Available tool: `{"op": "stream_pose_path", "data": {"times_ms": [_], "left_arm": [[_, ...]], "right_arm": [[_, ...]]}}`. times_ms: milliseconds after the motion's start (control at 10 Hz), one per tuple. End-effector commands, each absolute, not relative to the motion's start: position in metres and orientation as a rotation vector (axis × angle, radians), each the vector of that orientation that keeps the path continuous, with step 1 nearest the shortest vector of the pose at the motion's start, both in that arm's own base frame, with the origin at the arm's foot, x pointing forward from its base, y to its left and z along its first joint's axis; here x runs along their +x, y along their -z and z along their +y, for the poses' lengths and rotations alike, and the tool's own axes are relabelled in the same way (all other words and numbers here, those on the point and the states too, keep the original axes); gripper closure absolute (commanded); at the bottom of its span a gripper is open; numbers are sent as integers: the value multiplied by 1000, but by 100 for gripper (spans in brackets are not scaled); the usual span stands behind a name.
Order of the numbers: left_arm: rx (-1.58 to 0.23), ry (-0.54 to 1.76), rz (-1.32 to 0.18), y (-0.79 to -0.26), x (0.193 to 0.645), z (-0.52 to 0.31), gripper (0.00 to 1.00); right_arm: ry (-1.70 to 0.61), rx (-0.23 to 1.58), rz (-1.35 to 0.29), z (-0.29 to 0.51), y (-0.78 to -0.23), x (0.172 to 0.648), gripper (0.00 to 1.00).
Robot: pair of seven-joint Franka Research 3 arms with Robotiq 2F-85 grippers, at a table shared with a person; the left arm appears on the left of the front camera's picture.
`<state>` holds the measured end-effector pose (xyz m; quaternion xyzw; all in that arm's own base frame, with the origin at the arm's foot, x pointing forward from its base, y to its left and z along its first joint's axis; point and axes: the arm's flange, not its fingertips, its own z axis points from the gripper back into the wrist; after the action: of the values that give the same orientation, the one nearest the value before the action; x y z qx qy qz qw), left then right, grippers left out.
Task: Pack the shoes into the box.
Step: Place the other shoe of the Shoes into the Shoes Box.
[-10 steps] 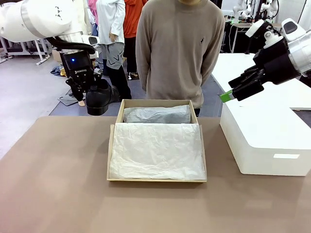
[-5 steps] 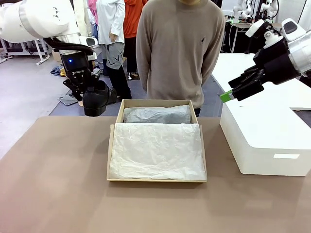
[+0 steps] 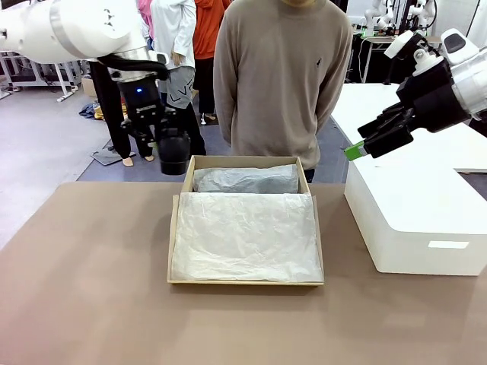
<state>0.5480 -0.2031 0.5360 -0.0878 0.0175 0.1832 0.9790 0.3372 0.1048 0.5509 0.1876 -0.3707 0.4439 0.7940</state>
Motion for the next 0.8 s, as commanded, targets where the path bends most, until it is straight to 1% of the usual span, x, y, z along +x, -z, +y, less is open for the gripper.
{"op": "stream_pose_path", "data": {"times_ms": [0, 200, 400, 500, 700], "left_arm": [[-147, -522, -7, -543, 552, -232, 100], [-105, -629, -51, -542, 546, -267, 100], [-91, -594, -89, -543, 538, -289, 100], [-128, -606, -42, -536, 539, -271, 100], [-128, -606, -42, -536, 539, -271, 100]], "right_arm": [[-961, 422, -805, 105, -550, 339, 0], [-961, 422, -805, 105, -550, 339, 0], [-961, 422, -805, 105, -550, 339, 0], [-961, 422, -805, 105, -550, 339, 0], [-961, 422, -805, 105, -550, 339, 0]]}}
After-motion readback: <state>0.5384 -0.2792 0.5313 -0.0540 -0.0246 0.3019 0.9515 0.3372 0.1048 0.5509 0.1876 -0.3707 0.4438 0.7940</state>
